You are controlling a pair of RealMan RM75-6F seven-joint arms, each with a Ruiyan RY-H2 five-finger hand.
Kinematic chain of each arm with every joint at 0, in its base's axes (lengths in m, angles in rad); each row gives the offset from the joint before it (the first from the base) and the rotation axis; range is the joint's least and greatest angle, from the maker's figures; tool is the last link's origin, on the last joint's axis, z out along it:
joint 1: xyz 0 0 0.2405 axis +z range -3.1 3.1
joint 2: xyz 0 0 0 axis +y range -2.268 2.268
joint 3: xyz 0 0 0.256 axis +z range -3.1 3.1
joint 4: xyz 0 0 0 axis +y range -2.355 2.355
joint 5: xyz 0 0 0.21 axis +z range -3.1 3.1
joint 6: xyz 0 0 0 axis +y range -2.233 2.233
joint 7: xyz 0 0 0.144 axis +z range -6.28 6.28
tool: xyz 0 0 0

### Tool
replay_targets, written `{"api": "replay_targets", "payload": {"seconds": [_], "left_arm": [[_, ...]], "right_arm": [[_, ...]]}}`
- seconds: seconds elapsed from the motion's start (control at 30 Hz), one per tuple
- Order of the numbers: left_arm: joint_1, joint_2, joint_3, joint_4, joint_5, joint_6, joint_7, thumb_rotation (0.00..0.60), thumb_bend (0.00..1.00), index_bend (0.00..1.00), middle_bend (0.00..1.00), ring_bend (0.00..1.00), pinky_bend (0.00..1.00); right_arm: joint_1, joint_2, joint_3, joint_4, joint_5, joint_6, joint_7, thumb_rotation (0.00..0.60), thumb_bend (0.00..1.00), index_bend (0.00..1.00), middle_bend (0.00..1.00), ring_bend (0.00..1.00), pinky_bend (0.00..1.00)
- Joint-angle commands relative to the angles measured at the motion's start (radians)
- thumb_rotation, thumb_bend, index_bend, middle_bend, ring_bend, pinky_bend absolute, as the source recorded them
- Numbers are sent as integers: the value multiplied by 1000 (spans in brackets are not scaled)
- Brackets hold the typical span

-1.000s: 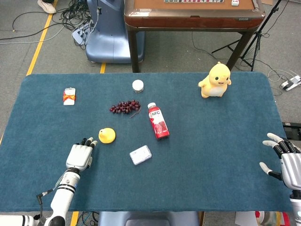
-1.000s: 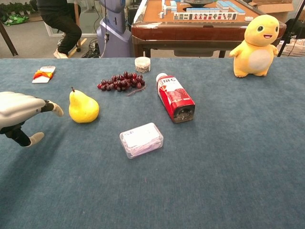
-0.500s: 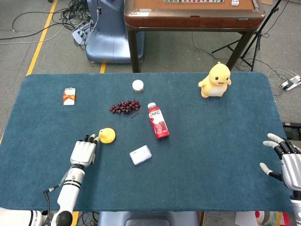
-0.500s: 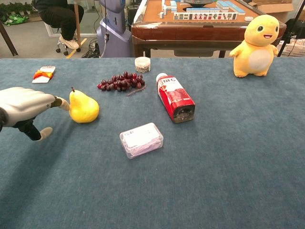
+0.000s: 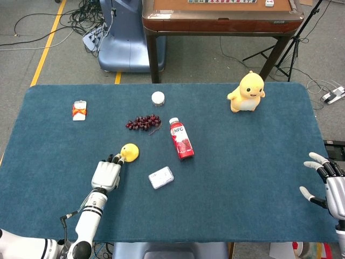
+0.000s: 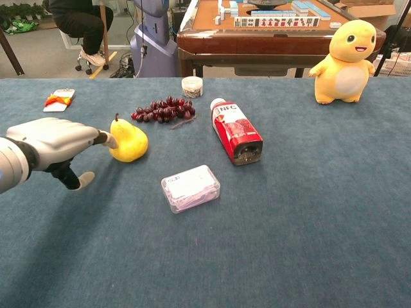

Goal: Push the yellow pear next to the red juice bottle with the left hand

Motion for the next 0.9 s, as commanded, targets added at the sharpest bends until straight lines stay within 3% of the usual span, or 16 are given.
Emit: {"api": "replay_targets", "payload": {"seconds": [0.03, 0.4, 0.9], "left_arm": [[-11, -17, -5, 6, -2, 3, 8, 600, 485, 131, 122, 111, 355], [-38, -53, -11, -3, 2, 19, 25, 600, 478, 125, 115, 106, 355], [-30, -10, 17, 17, -5, 32, 37, 600, 472, 123, 111, 103, 355]], "right_arm": [[-1, 2, 0, -1, -3, 3, 2, 600, 134, 336, 226, 180, 449], [-8, 11, 3, -4, -4, 18, 22, 600, 134, 336, 226, 180, 449], [-17, 22, 6, -11, -8, 34, 36, 600, 134, 336, 226, 180, 449]]}}
